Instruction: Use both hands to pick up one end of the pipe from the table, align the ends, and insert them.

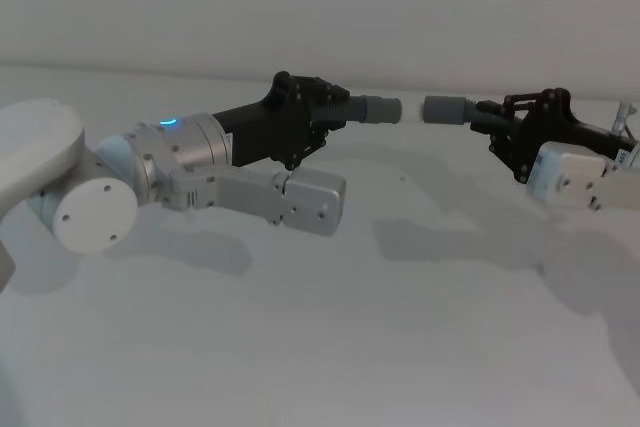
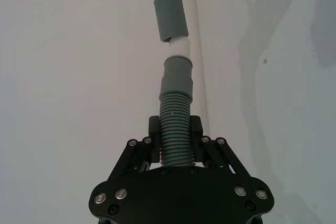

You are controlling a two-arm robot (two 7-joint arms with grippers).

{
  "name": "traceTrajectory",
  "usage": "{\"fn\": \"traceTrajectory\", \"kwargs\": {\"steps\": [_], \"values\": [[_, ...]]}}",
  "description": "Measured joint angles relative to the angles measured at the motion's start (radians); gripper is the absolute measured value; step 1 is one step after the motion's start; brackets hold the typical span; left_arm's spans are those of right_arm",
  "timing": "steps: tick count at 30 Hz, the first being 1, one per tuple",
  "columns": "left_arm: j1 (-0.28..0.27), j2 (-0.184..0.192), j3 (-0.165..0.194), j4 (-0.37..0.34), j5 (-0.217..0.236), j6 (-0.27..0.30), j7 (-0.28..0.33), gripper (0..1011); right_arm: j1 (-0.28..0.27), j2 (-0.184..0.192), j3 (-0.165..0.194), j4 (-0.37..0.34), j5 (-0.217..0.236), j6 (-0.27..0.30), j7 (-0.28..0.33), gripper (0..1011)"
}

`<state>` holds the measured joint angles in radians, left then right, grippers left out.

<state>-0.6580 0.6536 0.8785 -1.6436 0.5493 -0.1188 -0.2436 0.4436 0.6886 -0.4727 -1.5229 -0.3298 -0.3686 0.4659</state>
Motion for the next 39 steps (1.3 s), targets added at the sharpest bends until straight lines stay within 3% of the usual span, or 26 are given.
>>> {"fn": "traceTrajectory", "kwargs": {"steps": [39], "values": [[0.0,0.0,0.0,0.0,0.0,0.0,0.0,320,0.006,-0.02,-0.008,0.021,0.014,-0.006,-0.001,177]]}}
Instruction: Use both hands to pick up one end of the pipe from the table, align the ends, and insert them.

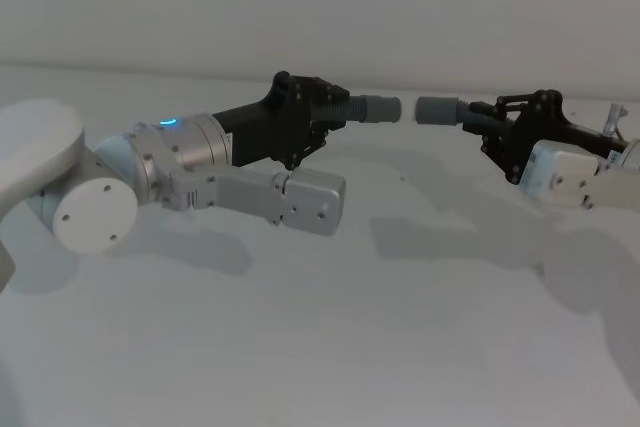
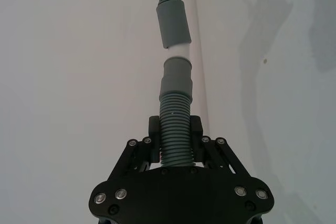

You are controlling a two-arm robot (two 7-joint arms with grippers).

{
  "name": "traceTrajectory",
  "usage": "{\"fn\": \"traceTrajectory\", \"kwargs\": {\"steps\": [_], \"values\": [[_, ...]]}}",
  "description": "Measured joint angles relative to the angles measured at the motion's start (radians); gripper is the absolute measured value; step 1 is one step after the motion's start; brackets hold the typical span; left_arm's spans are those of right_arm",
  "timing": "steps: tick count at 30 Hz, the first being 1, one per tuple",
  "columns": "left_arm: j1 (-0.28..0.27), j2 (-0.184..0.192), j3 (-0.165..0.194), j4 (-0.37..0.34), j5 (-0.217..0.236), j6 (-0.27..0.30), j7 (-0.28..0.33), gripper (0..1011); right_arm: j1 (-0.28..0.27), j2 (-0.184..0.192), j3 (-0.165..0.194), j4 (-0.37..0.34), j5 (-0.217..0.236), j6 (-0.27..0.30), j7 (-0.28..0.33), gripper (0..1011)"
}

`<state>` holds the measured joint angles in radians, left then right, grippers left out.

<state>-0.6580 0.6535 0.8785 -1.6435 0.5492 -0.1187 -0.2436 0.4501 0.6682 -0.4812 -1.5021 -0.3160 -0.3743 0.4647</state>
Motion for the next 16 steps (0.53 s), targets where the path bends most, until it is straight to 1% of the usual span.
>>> {"fn": "traceTrajectory", "kwargs": {"steps": [16], "values": [[0.0,0.0,0.0,0.0,0.0,0.0,0.0,320,0.0,-0.003,0.001,0.002,0.003,0.001,-0.002,177]]}}
